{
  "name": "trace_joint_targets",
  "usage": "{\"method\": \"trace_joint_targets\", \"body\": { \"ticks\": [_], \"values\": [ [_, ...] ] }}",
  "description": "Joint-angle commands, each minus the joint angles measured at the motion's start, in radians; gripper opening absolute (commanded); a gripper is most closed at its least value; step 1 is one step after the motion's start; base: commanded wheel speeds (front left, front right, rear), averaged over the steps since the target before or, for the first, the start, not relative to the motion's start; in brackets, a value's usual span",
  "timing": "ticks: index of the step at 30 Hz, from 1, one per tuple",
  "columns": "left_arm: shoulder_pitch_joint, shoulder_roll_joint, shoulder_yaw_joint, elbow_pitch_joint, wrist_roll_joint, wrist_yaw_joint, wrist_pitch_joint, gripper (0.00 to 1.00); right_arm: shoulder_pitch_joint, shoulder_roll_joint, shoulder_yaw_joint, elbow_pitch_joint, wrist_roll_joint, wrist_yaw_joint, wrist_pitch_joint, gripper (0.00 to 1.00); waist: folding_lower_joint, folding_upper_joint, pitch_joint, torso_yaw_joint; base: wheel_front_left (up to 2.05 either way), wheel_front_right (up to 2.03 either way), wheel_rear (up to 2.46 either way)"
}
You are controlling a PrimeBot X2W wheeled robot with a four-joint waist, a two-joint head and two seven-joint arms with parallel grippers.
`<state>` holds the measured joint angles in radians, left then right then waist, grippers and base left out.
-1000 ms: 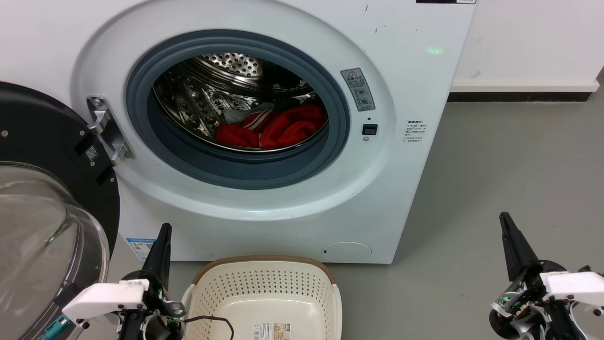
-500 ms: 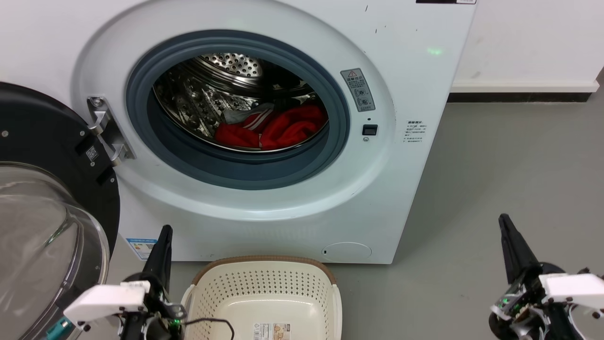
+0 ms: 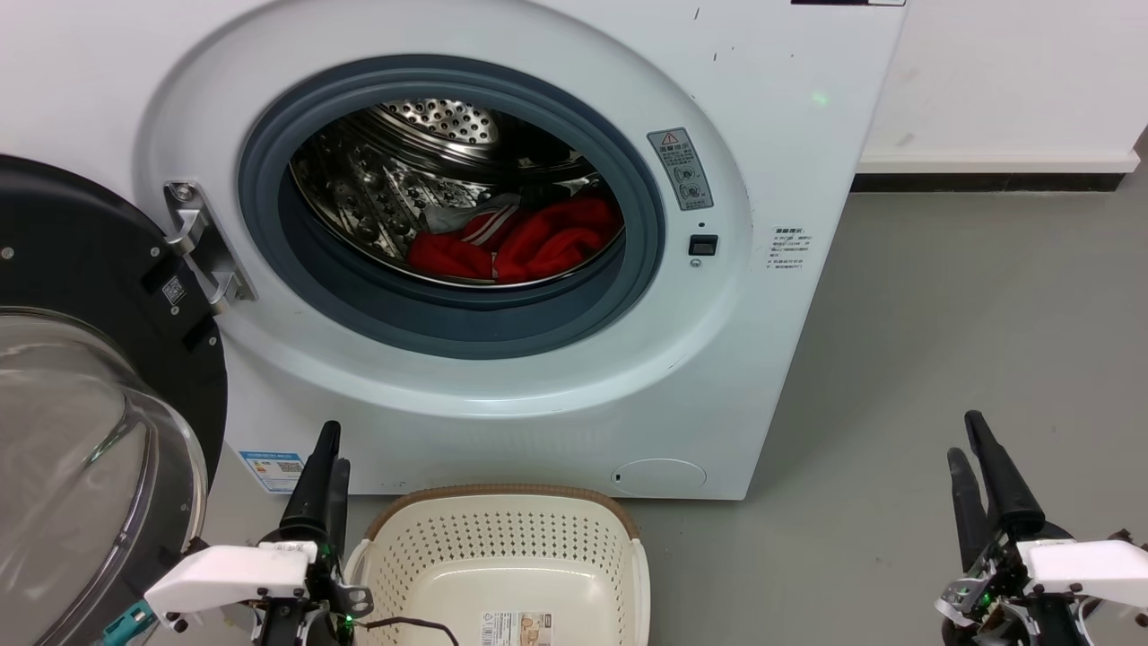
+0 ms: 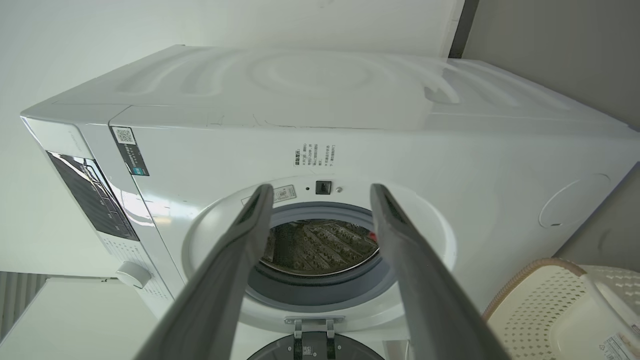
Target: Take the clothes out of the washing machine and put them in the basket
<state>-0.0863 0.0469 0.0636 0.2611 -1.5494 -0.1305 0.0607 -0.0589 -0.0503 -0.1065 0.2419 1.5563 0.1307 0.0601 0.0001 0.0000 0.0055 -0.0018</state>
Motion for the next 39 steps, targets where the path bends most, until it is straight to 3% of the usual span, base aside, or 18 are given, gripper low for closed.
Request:
{"method": "trace_joint_targets", "body": {
  "ticks": [1, 7, 14, 15, 28, 39],
  "values": [
    [-0.034, 0.002, -0.009, -0.026, 0.041, 0.000, -0.014, 1.00, -0.011, -0.001, 0.001, -0.030, -0.041, 0.000, -0.013, 1.00, 0.0000, 0.0000, 0.000, 0.000, 0.00, 0.00, 0.00],
    [-0.044, 0.002, -0.019, -0.050, 0.166, 0.000, -0.041, 1.00, -0.006, -0.001, 0.011, -0.066, -0.183, 0.000, -0.040, 1.00, 0.0000, 0.0000, 0.002, 0.000, 0.00, 0.00, 0.00],
    [-0.054, 0.003, -0.035, -0.070, 0.317, 0.000, -0.070, 1.00, 0.001, -0.001, 0.030, -0.115, -0.399, 0.000, -0.070, 1.00, 0.0000, 0.0000, 0.003, 0.003, 0.00, 0.00, 0.00],
    [-0.057, 0.003, -0.041, -0.076, 0.377, 0.000, -0.082, 1.00, 0.006, -0.001, 0.036, -0.131, -0.471, 0.000, -0.082, 1.00, 0.0000, 0.0000, 0.003, 0.004, 0.00, 0.00, 0.00],
    [-0.077, 0.003, -0.085, -0.082, 0.673, 0.015, -0.136, 1.00, 0.031, -0.001, 0.055, -0.188, -0.755, 0.000, -0.136, 1.00, -0.0001, 0.0000, 0.002, 0.004, 0.00, 0.00, 0.00],
    [-0.088, 0.003, -0.111, -0.064, 0.826, 0.029, -0.167, 1.00, 0.044, -0.001, 0.058, -0.183, -0.907, 0.000, -0.168, 1.00, -0.0001, 0.0000, 0.002, 0.002, 0.00, 0.00, 0.00]
  ]
}}
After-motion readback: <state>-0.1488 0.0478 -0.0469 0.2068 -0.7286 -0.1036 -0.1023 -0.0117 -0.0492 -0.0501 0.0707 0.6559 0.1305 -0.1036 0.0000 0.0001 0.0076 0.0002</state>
